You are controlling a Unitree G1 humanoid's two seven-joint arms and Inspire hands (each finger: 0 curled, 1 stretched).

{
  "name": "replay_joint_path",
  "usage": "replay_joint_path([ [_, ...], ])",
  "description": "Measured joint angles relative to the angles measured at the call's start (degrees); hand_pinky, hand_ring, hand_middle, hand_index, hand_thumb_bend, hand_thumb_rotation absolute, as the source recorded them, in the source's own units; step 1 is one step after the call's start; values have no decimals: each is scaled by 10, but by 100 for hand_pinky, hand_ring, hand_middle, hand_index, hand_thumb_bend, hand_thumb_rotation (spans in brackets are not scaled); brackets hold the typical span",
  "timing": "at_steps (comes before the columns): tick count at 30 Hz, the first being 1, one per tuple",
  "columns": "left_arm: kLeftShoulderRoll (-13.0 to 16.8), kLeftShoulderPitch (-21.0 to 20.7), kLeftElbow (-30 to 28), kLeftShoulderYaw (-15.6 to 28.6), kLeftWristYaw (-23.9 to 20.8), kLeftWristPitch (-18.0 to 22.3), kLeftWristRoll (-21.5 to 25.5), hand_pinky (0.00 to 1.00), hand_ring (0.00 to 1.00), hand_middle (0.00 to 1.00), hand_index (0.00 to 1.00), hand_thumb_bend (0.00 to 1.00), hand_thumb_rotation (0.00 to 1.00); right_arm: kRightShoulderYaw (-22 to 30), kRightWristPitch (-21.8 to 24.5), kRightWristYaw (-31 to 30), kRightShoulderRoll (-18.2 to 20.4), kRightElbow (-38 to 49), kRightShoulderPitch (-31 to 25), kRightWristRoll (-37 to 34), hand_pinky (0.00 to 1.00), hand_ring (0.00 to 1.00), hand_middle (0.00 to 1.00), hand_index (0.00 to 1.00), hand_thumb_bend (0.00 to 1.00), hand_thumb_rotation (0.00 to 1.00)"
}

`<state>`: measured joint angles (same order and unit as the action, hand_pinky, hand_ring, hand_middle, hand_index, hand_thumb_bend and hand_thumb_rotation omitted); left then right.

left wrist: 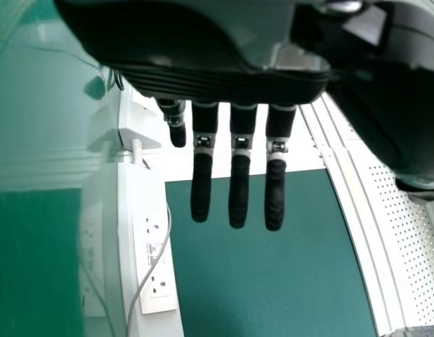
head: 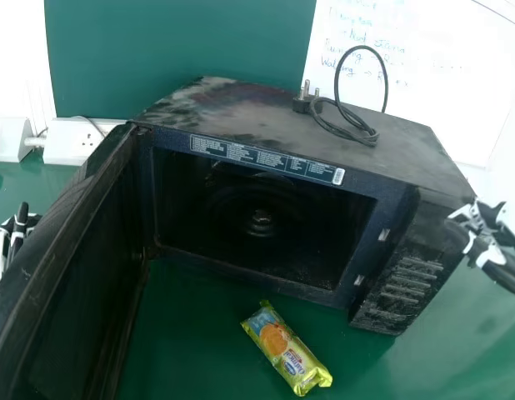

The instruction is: Put biscuit inside oven

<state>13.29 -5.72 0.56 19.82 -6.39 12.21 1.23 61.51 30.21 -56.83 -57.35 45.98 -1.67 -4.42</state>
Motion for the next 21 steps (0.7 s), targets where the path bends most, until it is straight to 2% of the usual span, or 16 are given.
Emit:
replay_joint_path([
  [9,0,0,1,0,0,2,0,49,53,56,49,51,6,7,-56,-3,-1,-16,-12,-15,40,51,60,67,83,40],
  [11,0,0,1,0,0,2,0,49,53,56,49,51,6,7,-71,-3,-1,-20,-12,-22,41,53,61,67,82,42],
  [14,0,0,1,0,0,2,0,49,53,56,49,51,6,7,-103,-3,-1,-27,-12,-27,43,56,64,69,84,52],
  [16,0,0,2,0,0,2,0,49,53,56,49,51,6,1,-111,-3,-5,-23,-13,-28,44,59,66,70,86,54],
  [18,0,0,2,0,0,3,0,49,53,56,49,51,6,-9,-112,-5,-15,-19,-13,-39,44,61,68,72,84,54],
  [20,0,0,2,0,0,3,0,49,53,56,49,51,6,-20,-113,-14,-29,-25,-11,-64,44,64,71,75,92,56],
  [21,0,0,2,0,0,3,0,49,53,56,49,51,6,-25,-112,-16,-36,-27,-10,-74,44,65,72,76,94,50],
])
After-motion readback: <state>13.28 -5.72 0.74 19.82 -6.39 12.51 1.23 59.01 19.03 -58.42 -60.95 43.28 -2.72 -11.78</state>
